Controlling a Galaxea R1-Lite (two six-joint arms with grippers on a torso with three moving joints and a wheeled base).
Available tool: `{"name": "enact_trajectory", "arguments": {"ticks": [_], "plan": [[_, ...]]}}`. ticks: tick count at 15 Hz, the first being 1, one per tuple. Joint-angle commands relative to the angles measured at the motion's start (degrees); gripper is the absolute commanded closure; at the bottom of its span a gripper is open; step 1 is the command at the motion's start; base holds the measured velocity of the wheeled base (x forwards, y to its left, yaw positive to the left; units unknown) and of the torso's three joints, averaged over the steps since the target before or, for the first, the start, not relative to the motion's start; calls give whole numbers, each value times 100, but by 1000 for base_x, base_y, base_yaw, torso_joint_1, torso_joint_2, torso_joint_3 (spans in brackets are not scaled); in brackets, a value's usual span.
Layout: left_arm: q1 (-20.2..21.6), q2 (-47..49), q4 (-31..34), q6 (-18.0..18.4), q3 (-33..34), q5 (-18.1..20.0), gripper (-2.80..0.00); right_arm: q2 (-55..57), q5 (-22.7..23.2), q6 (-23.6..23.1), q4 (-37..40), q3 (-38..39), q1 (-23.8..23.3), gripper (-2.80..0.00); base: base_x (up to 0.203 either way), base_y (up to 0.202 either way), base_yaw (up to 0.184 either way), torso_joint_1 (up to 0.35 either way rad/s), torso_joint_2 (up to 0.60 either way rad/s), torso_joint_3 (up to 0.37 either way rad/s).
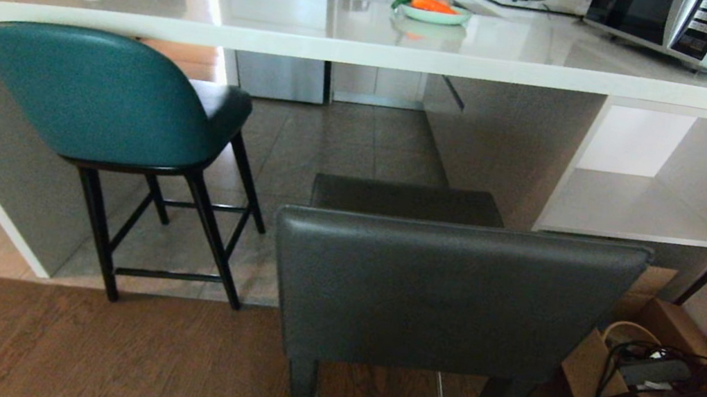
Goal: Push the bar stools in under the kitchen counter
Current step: Pull the blue chair out from under the dining table
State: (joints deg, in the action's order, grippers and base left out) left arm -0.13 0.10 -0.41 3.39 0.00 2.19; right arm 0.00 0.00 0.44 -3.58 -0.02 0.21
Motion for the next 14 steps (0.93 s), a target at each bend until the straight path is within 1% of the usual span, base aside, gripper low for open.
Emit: {"name": "enact_trajectory", "arguments": {"ticks": [1,14], "plan": [[-4,2,-2,4,9,-8,-280,9,0,0,-2,134,6,0,-1,192,-5,-2,0,1],[-4,8,-2,4,9,-8,-280,0,0,0,-6,134,6,0,0,198,-2,3,3,2]]}}
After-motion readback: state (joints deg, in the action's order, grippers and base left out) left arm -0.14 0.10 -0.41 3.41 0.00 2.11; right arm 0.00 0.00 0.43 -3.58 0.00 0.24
